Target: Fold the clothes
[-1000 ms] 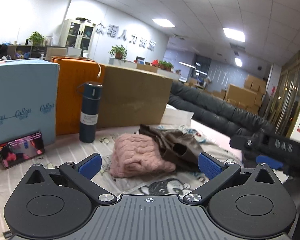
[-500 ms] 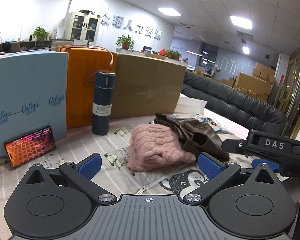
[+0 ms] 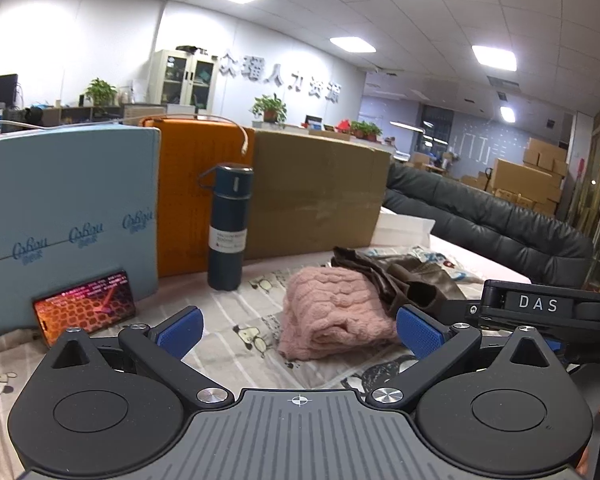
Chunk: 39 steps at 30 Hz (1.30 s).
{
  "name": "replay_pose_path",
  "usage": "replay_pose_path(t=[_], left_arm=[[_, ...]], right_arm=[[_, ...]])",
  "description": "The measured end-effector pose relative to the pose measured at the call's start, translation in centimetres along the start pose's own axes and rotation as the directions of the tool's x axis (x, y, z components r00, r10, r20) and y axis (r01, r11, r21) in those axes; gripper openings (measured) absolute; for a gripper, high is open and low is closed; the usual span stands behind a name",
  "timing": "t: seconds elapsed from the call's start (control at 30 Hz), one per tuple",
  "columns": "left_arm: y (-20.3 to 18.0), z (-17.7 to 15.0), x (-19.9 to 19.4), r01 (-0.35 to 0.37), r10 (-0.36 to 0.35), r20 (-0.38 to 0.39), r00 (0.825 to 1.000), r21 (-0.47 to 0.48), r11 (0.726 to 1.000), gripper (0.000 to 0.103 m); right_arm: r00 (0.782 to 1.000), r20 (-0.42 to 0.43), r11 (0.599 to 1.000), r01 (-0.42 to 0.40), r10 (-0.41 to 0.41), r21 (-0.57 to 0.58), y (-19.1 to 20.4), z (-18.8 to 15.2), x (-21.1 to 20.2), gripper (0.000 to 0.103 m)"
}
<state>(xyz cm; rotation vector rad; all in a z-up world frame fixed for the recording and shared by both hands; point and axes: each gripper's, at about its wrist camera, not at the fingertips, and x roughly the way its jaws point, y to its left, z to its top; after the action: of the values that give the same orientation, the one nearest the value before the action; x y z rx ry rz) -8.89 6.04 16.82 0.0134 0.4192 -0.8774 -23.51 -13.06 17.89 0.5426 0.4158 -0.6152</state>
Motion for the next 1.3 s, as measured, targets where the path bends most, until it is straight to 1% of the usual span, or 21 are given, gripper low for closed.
replay_pose_path(t=[0.27, 0.47, 0.67, 1.03, 1.3], left_arm=[[-0.3, 0.2, -0.4, -0.018, 0.018, 0.009, 1.000, -0.014, 1.000, 0.103], [-0.9, 0.3, -0.2, -0.003, 0.003, 0.000, 1.000, 0.003, 1.000, 0.103], [-1.4, 0.3, -0.1, 0.010, -0.010, -0.008, 1.000, 0.018, 1.000, 0.103], [-1.7, 0.4, 0.0, 0.013, -0.013, -0.011, 1.000, 0.012, 1.000, 0.103], [-1.3, 0.2, 0.5, 0.005, -0.006, -0.008, 1.000, -0.021, 1.000, 0.103]], right_arm=[[1.000, 0.015, 1.000, 0.008, -0.008, 0.003, -0.4, 0.5, 0.1, 0.103], [1.000, 0.010, 1.000, 0.011, -0.011, 0.021, -1.3, 0.4, 0.1, 0.103], [0.999, 0.008, 0.998, 0.031, -0.031, 0.046, -2.2, 0.2, 0.0, 0.103], [0.999, -0.001, 0.998, 0.040, -0.040, 0.041, -2.6, 0.0, 0.1, 0.103], [0.995, 0.004, 0.995, 0.097, -0.098, 0.023, -2.7, -0.1, 0.4, 0.103]])
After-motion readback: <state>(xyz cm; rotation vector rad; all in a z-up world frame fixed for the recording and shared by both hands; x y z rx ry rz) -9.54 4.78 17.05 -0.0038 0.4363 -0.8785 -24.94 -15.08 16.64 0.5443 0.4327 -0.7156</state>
